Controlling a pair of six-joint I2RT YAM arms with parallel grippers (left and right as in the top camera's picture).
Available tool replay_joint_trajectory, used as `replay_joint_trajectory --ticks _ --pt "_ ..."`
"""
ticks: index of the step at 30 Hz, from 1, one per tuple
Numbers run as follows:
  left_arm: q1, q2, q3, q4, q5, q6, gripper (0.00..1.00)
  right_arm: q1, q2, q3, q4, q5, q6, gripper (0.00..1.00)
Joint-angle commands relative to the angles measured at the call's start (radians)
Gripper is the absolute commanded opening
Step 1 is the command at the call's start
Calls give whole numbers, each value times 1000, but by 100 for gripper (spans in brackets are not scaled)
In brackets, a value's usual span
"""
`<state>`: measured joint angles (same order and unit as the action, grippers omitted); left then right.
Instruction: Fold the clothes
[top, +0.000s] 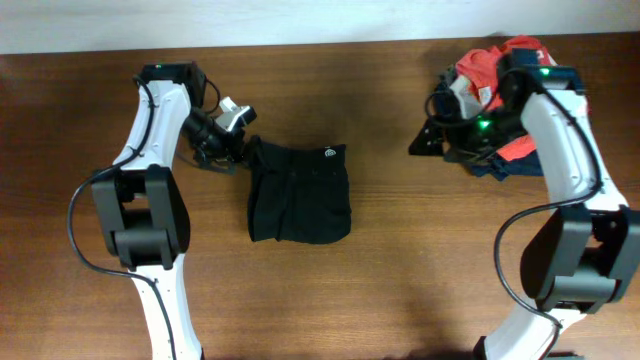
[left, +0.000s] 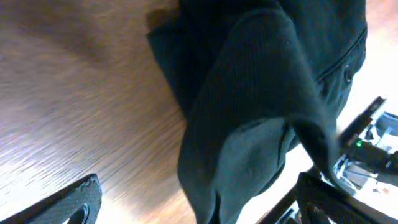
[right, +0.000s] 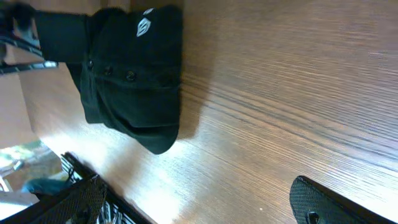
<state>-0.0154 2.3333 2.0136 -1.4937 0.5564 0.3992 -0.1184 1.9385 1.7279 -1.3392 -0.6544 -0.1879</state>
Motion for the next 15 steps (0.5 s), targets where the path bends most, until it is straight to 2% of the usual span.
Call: replay_joint_trajectory --ticks 1,8,15 --pt "-10 8 -72 30 75 37 99 -49 -25 52 -13 -32 -23 100" --pt "-55 8 -209 178 190 31 99 -109 -25 121 -38 -46 -26 100" --pt "-127 8 -233 302 206 -63 98 -139 -25 192 -71 -46 -25 100"
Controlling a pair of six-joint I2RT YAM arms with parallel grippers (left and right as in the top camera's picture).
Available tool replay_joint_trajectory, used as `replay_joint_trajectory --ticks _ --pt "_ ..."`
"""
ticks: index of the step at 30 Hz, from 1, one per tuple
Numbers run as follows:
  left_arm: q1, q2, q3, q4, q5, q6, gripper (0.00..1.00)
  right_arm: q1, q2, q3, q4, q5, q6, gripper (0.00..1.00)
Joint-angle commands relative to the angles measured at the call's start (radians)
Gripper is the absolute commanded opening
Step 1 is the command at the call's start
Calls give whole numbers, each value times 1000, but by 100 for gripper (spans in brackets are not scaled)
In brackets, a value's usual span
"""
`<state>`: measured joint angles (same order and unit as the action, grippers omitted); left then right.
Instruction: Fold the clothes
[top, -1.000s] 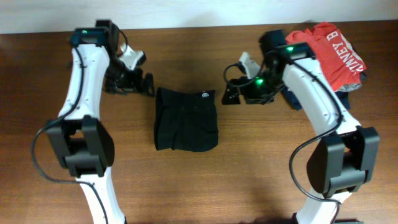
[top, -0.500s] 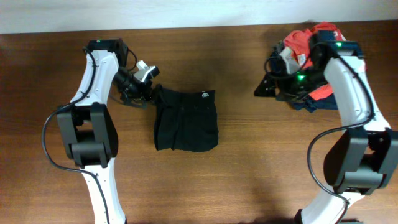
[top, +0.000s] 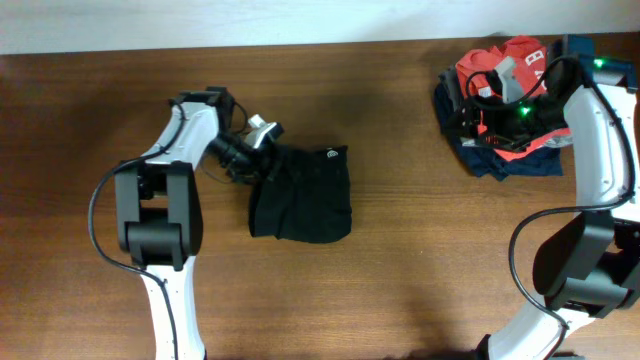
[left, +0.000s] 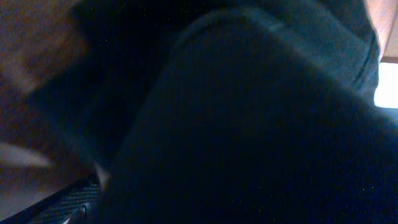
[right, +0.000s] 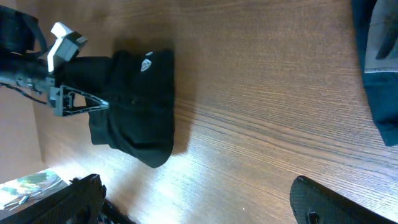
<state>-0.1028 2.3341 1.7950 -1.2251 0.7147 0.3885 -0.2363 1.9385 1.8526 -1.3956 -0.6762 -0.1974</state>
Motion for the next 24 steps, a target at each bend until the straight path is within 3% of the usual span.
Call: replay_joint_trajectory --ticks 1,3,7,11,14,16,21,24 --pt "-54 7 -14 51 48 -70 97 -31 -25 99 -29 -24 -15 99" --pt "-79 7 -14 81 47 -104 90 -53 -25 175 -64 -24 -11 95" --pt "-139 7 -14 126 11 -166 46 -107 -25 373 -138 -24 -4 93" --pt "-204 7 -14 149 -79 -204 20 -168 -25 599 -225 -23 0 93" --pt "-236 7 -14 167 -90 -220 5 -212 -25 733 -291 -22 4 92" --pt "-251 7 -14 183 -90 -239 1 -241 -33 784 -303 -13 37 91" --pt "-261 7 -14 213 -91 -254 1 -251 -47 785 -303 -8 42 89" --pt "-248 7 -14 263 -91 -362 1 -241 -47 778 -303 -9 42 89"
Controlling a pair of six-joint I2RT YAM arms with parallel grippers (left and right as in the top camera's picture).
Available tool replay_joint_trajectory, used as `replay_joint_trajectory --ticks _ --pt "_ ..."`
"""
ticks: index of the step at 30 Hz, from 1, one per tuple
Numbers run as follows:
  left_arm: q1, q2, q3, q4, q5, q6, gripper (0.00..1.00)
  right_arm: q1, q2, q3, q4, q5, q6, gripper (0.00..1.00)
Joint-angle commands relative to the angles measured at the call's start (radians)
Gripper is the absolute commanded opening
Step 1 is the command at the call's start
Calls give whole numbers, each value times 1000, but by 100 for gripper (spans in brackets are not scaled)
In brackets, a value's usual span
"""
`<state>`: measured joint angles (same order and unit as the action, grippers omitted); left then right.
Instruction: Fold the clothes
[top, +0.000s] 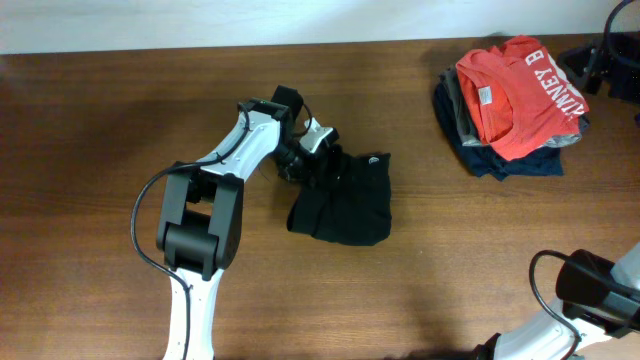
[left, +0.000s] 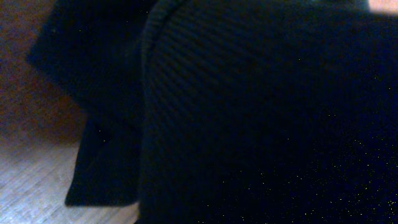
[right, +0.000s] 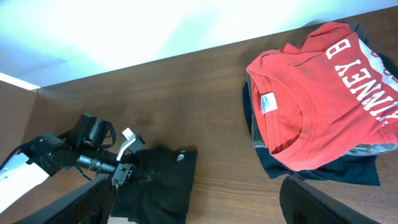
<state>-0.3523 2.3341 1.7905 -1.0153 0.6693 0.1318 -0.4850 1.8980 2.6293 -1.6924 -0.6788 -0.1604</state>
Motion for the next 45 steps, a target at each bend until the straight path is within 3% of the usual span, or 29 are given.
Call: replay_joint_trajectory --ticks 1,11,13,15,22,26,29,37,45 --pt "10 7 -10 77 -46 -144 1 8 -7 1 -6 -6 5 89" --pt "46 7 -10 479 -43 -783 1 82 -7 0 -6 10 5 89" --pt "40 7 -10 581 -34 -873 62 116 -6 0 -6 43 5 89" --pt "35 7 -10 623 -34 -899 99 139 -6 0 -6 63 5 89" --pt "59 5 -8 721 56 -892 99 209 6 -6 -6 75 4 89" --pt "135 -14 5 727 98 -879 99 294 12 -47 -6 185 4 91" --pt "196 -32 5 727 98 -879 99 338 16 -54 -4 236 4 99" --pt "375 -89 5 719 94 -780 99 451 48 -55 8 276 -8 99" --pt "572 -93 5 634 94 -705 99 747 268 -55 108 448 77 99"
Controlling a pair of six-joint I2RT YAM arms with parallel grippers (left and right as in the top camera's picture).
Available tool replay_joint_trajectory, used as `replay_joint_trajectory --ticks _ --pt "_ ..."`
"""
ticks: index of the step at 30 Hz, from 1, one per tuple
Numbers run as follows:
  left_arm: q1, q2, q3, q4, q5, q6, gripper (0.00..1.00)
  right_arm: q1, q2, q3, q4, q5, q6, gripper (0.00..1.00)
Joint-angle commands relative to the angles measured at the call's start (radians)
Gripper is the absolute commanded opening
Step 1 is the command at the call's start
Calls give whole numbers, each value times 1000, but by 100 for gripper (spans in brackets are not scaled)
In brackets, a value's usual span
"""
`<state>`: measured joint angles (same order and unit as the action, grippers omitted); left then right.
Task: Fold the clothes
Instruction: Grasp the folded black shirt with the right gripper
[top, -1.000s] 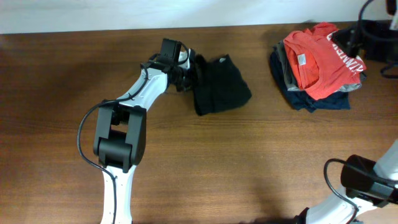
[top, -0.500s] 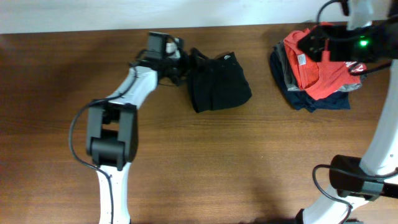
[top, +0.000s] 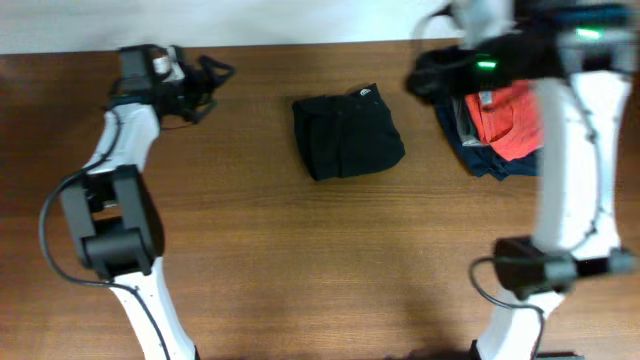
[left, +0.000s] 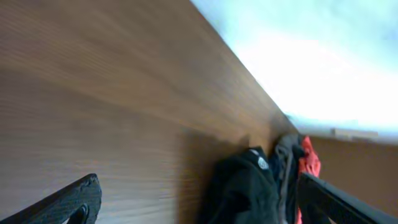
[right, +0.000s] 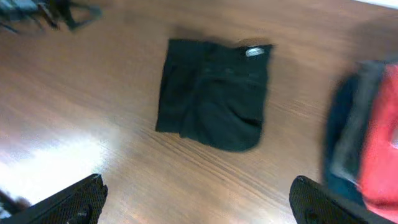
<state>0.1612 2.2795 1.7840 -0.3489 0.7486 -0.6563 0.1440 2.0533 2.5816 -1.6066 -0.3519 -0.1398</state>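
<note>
A folded black garment (top: 348, 135) lies on the brown table (top: 300, 260), at the back middle, left of a pile of clothes (top: 500, 125) topped by a red shirt. The right wrist view also shows the black garment (right: 214, 93) and the pile (right: 367, 124), blurred. My left gripper (top: 212, 82) stands open at the back left, well apart from the garment, which lies far ahead in its wrist view (left: 242, 186). My right gripper (top: 425, 80) hovers open, high over the gap between garment and pile; nothing is between its fingers (right: 68, 199).
The table's back edge meets a pale wall (top: 300, 20) just behind both grippers. Bare wood fills the front half of the table. The left arm runs down the left side and the right arm's links (top: 570, 180) pass over the pile.
The black garment has shifted from the table's middle to the back, nearer the pile. My left gripper, then pressed against it, is now apart at the back left. My right arm has returned from the far right.
First the garment lay left of centre, my open left gripper at its left edge and my right gripper by the pile. Then the left gripper was buried in the cloth and the garment lay progressively further right, the right arm withdrawn. Now it lies beside the pile, untouched.
</note>
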Motion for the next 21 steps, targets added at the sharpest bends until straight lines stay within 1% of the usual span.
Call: replay_joint_trajectory --ticks 1,5,6,11,15,18,21 --pt "77 -39 12 -49 15 105 99 151 146 -7 37 164 82 99" --pt "134 -39 12 -110 13 188 99 267 275 -7 111 326 211 99" --pt "148 -39 12 -136 -3 212 99 314 329 -7 150 379 258 99" --pt "161 -39 12 -186 -67 259 99 413 420 -7 218 568 349 99" --pt "161 -39 12 -215 -122 270 99 470 477 -7 279 649 375 89" --pt "161 -39 12 -234 -148 271 99 496 514 -7 318 687 385 88" --pt "161 -39 12 -245 -147 300 99 515 552 -7 346 747 385 88"
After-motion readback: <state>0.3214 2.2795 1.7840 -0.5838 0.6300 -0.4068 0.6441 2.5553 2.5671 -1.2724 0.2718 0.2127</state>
